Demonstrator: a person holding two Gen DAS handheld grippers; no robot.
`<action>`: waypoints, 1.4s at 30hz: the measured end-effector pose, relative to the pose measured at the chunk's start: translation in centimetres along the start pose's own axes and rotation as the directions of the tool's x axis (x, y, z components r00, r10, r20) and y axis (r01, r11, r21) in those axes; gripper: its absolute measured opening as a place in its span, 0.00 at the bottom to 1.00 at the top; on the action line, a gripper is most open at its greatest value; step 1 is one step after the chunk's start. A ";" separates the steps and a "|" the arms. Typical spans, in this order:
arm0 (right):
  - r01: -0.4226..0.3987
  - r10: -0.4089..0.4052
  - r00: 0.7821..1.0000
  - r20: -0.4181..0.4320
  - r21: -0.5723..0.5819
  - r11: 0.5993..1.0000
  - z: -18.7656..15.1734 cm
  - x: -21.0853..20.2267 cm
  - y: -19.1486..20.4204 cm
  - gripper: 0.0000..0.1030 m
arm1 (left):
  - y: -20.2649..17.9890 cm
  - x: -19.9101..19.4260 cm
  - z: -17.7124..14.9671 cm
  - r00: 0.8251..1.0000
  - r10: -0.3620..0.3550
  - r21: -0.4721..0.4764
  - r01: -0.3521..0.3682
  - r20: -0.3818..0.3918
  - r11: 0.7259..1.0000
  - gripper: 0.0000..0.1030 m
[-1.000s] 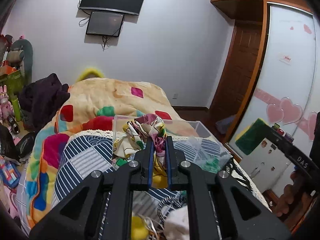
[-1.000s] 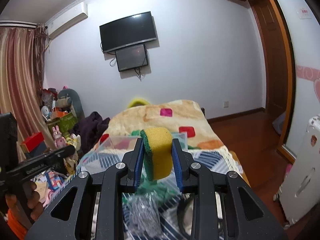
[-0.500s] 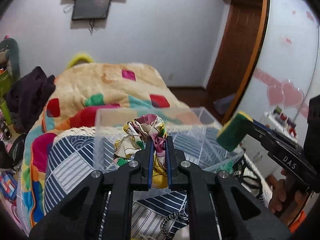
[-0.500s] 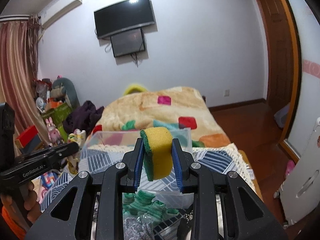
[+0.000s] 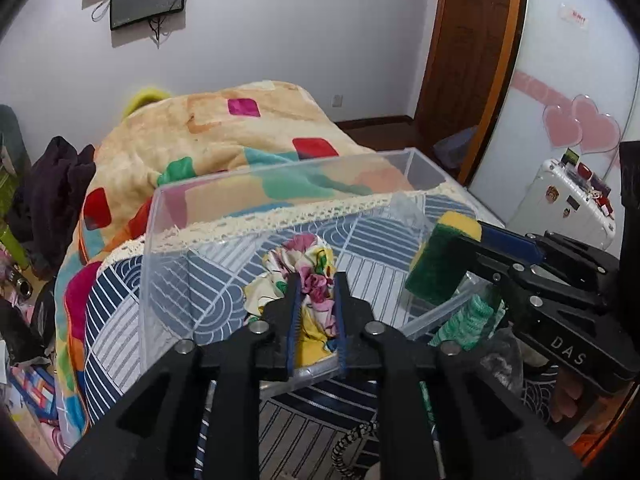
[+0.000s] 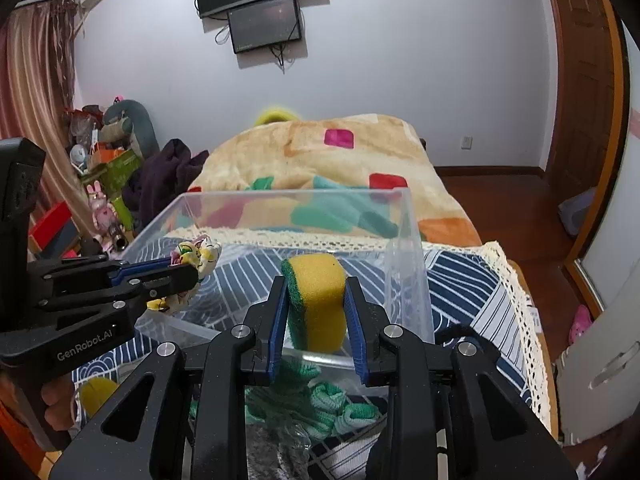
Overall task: Organize soft objects
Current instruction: 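Lift the floral bag into the clear box with the left tool while the right tool drops the sponge in, then grasp the yellow felt ball with the left tool while the right tool grasps the bagged grey glove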
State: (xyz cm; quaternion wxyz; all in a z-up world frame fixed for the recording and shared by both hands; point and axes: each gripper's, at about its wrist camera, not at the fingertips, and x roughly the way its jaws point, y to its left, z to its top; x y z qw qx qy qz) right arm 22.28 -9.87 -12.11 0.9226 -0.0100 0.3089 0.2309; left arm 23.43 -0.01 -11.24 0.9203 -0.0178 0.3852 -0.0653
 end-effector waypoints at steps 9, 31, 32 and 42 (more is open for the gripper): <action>0.057 -0.057 0.998 0.000 0.000 0.998 -0.2 -0.6 -0.6 0.54 | 0.7 -1.4 -0.4 0.999 0.011 -0.027 -0.010 0.050 1.000 0.45; 0.019 -0.019 0.993 0.117 0.006 1.000 -2.4 -5.2 1.1 0.80 | 2.3 -10.8 -7.8 0.985 0.079 -0.069 -0.070 0.152 0.995 0.88; 0.018 -0.018 0.994 0.106 0.005 1.000 -2.8 -5.0 1.2 0.80 | 2.4 -10.8 -8.2 0.986 0.084 -0.073 -0.074 0.147 0.995 0.88; 0.011 -0.012 0.999 0.042 0.020 1.000 -5.3 -4.1 1.0 0.80 | 5.9 -9.4 -12.0 0.989 0.135 -0.179 -0.122 0.065 0.976 0.88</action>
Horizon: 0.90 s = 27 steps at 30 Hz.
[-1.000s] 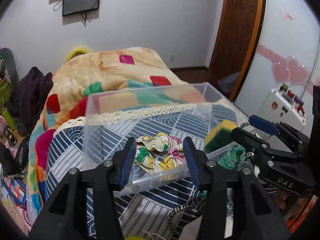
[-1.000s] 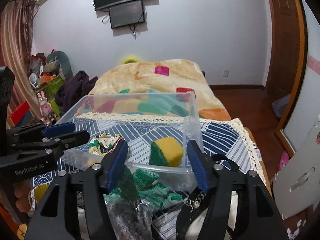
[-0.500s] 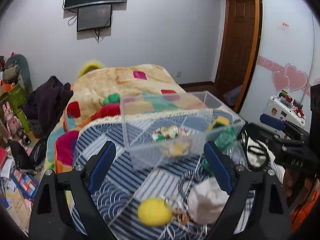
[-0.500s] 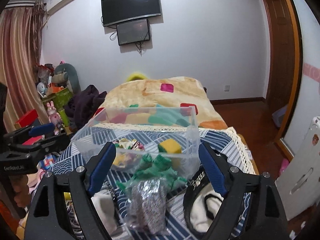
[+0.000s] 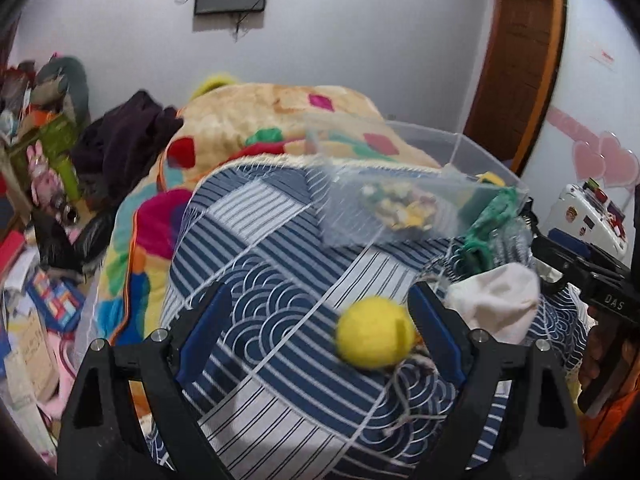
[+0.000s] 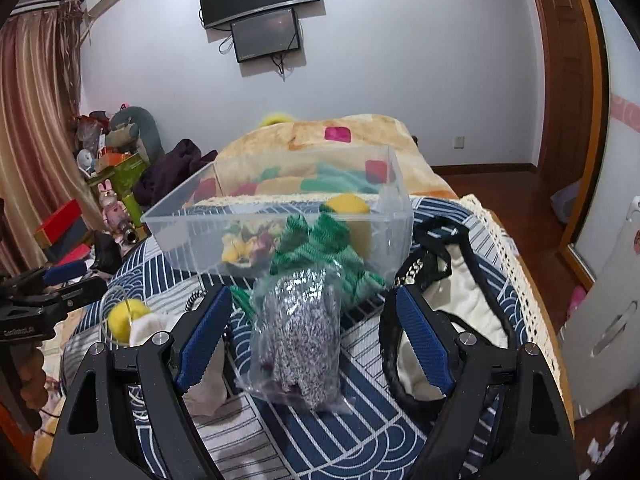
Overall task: Organize soft objects
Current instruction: 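Grasp the yellow felt ball with the left tool while the right tool grasps the bagged grey glove, then carry the yellow ball into the box with the left tool while the right tool drops the bagged glove in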
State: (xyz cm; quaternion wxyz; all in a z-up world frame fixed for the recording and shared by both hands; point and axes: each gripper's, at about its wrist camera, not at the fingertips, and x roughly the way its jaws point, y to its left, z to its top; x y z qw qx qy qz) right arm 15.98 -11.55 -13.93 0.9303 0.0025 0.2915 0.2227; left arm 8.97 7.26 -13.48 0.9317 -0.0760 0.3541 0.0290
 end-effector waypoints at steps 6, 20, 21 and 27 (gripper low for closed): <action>-0.015 0.015 0.999 -0.048 -0.008 1.000 -0.9 1.0 0.2 0.75 | -0.6 1.4 -1.1 0.999 -0.022 0.017 0.023 -0.044 1.000 0.88; -0.048 0.046 0.995 -0.091 -0.025 0.999 -1.9 1.1 0.3 0.25 | -2.3 2.8 -1.8 0.974 -0.204 -0.055 0.199 -0.103 0.978 0.50; -0.049 0.047 0.995 -0.083 -0.023 0.999 -1.8 1.0 0.3 0.25 | -2.6 2.7 -1.9 0.973 -0.205 -0.048 0.201 -0.103 0.978 0.45; -0.051 0.050 0.998 -0.028 -0.021 0.998 -1.0 -0.5 0.1 0.25 | -4.0 1.9 -1.7 0.986 -0.154 0.006 0.155 -0.064 0.988 0.36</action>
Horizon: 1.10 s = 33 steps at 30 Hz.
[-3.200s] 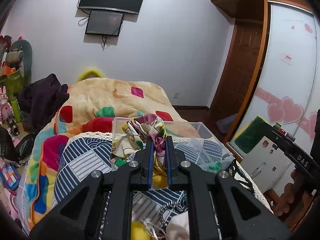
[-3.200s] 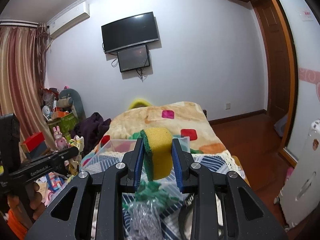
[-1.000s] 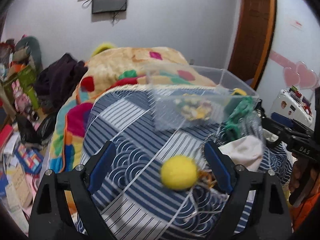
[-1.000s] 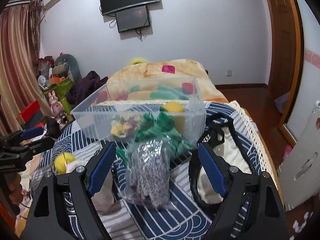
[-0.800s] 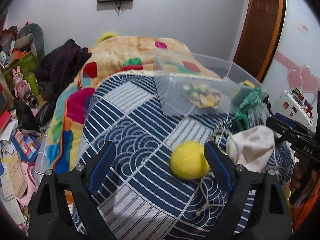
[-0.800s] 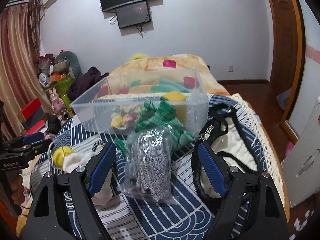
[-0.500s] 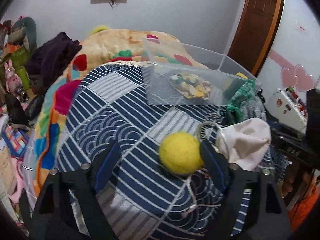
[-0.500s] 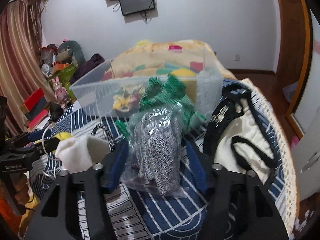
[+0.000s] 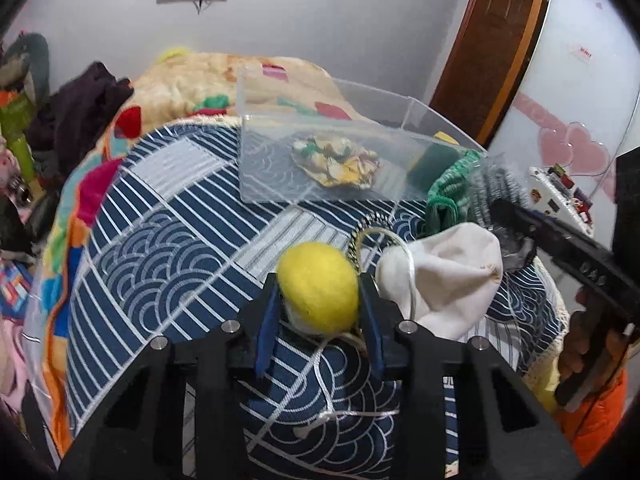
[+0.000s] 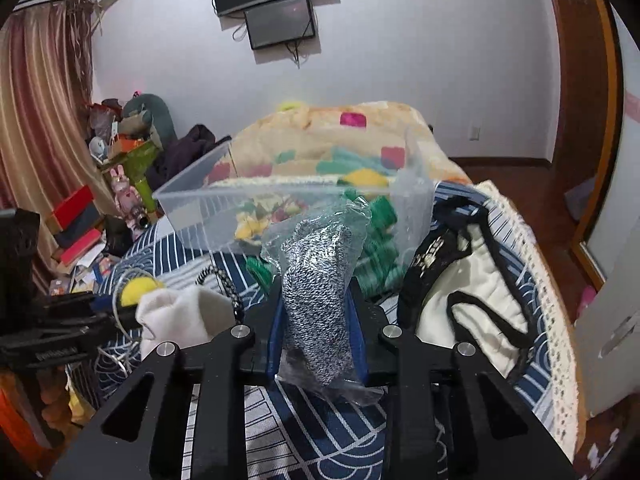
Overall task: Organize soft objects
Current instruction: 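Carry the yellow ball into the box with the left tool while the right tool drops the bagged glove in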
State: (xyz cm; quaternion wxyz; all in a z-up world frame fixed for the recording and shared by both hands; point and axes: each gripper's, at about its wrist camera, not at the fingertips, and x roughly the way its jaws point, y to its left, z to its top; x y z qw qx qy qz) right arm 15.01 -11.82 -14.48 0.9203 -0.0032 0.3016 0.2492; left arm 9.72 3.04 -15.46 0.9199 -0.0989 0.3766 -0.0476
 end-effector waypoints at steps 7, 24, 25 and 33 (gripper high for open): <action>0.009 -0.009 0.998 0.067 0.001 1.000 1.2 -1.7 -0.1 0.25 | 0.6 -2.2 1.9 0.997 0.033 0.008 -0.034 0.076 0.999 0.36; 0.022 -0.010 0.978 0.209 -0.052 0.998 6.0 -2.0 1.5 0.25 | 0.0 -3.3 9.0 0.967 0.073 0.045 -0.086 0.246 0.995 0.36; 0.017 -0.005 0.977 0.212 -0.054 0.998 6.3 -1.7 1.5 0.25 | -0.1 -3.1 9.3 0.966 0.072 0.045 -0.086 0.246 0.995 0.36; -0.026 0.038 0.979 0.201 -0.060 0.998 7.8 0.9 1.7 0.25 | -0.1 0.1 11.2 0.975 0.085 0.064 -0.100 0.203 0.993 0.36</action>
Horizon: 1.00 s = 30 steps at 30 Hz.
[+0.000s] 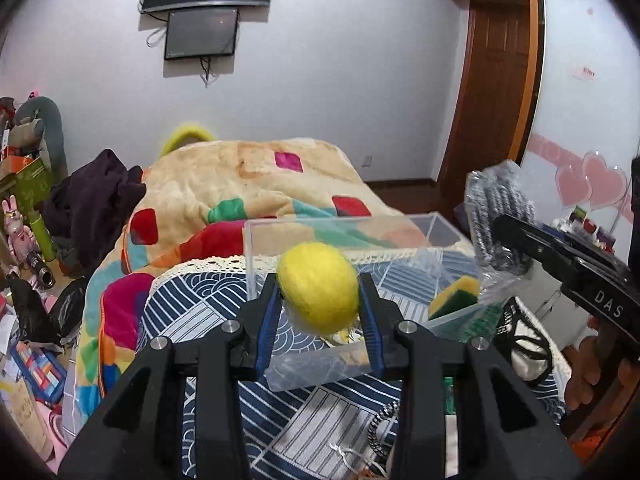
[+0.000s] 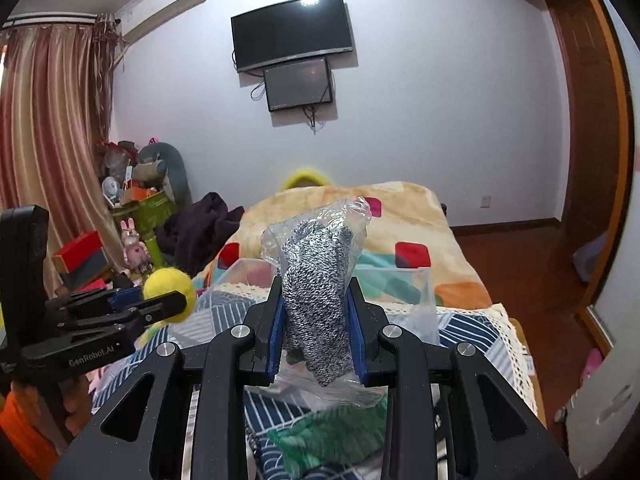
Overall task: Organize soft objects
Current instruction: 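Carry the yellow ball into the box with the left tool while the right tool drops the bagged glove in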
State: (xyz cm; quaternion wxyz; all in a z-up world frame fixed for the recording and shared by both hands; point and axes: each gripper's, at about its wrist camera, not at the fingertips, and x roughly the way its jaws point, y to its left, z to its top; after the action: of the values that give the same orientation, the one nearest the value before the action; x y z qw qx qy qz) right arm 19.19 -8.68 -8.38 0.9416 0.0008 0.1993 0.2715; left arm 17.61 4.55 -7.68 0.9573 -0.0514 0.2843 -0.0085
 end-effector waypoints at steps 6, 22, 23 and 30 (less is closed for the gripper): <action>0.028 -0.029 0.997 -0.077 -0.009 1.000 -0.3 2.7 -0.2 0.25 | -0.5 3.3 -0.7 0.997 0.023 0.028 -0.021 -0.071 0.999 0.36; 0.042 -0.050 0.963 -0.263 -0.035 0.998 -1.4 6.3 -0.3 0.25 | -1.5 6.1 -1.3 0.989 0.064 0.039 -0.060 -0.132 0.997 0.43; 0.042 -0.052 0.963 -0.265 -0.044 0.998 -1.4 6.3 -0.2 0.25 | -1.5 6.0 -1.3 0.989 0.060 0.036 -0.055 -0.133 0.998 0.47; 0.024 -0.037 0.970 -0.242 -0.056 0.998 -0.8 5.1 0.1 0.46 | -1.2 4.0 -0.7 0.995 0.039 0.025 -0.037 -0.092 0.999 0.57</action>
State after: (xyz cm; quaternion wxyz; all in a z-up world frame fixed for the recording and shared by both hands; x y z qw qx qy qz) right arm 22.82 -6.07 -11.01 0.9139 -0.0604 0.3057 0.2603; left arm 20.56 3.10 -10.28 0.9436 -0.0342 0.3291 0.0041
